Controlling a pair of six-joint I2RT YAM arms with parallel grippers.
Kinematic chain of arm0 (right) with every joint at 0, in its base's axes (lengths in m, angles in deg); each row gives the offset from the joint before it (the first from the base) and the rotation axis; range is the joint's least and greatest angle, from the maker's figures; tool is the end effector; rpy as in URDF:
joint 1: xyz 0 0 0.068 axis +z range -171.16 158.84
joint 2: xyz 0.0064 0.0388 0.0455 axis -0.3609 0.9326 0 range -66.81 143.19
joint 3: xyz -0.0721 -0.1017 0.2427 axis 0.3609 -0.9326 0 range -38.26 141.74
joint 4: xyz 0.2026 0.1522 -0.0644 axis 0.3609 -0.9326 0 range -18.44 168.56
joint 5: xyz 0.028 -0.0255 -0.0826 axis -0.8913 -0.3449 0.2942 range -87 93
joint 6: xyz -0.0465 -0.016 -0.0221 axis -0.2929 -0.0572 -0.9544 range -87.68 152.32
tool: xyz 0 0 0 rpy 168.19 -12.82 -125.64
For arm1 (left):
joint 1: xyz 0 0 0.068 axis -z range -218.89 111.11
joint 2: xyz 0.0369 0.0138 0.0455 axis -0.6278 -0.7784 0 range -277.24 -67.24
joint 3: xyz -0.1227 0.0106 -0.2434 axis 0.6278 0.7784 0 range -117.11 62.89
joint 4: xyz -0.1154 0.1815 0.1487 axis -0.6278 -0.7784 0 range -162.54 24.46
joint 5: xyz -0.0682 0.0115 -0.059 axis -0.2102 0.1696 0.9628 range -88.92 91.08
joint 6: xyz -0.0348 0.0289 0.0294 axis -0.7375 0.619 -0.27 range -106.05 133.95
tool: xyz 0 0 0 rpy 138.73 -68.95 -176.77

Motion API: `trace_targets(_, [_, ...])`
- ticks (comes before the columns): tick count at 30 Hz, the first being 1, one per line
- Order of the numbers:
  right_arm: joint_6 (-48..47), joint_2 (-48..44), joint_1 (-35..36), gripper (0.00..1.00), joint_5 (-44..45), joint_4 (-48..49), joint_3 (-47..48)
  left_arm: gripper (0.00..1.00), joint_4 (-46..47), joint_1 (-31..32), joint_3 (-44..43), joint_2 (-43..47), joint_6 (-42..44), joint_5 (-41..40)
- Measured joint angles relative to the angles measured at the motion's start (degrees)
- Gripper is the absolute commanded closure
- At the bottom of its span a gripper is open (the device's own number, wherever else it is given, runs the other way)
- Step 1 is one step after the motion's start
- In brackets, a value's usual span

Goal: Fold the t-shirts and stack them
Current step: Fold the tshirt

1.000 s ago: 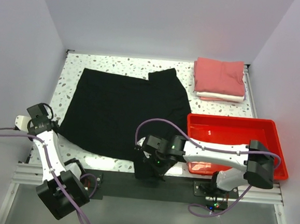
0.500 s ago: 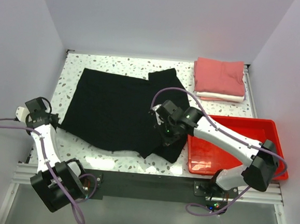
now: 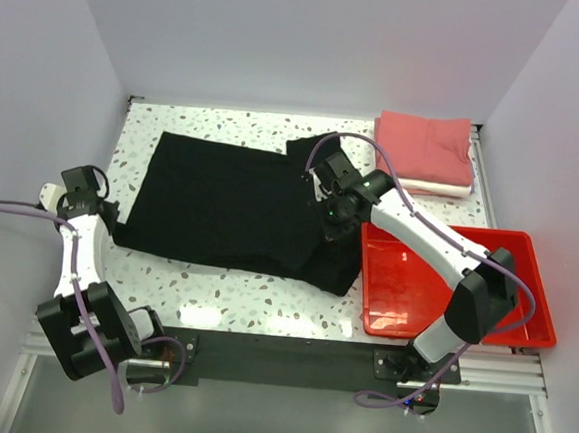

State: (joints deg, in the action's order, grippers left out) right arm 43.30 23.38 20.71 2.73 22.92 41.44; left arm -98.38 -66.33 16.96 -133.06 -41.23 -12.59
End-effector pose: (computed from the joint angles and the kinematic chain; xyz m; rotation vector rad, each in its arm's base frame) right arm 0.2360 0.2117 0.2917 -0.7359 2.6585 0.2652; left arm 0.1989 0.1129 0.2409 -1.6949 1.7785 0.0873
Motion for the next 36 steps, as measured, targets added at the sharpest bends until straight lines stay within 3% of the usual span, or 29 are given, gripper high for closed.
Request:
trace_targets(16, [-1.7,10.9,-6.1,1.0,0.9,-0.7,9.1,1.0,5.8,4.6,-5.7,-12.4,-0.3,-0.1])
trace_targets(36, [-2.1,25.1,-10.0,0.96,3.9,-2.3,20.5,1.0,7.2,4.7,-10.0,-22.6,0.0,-2.0])
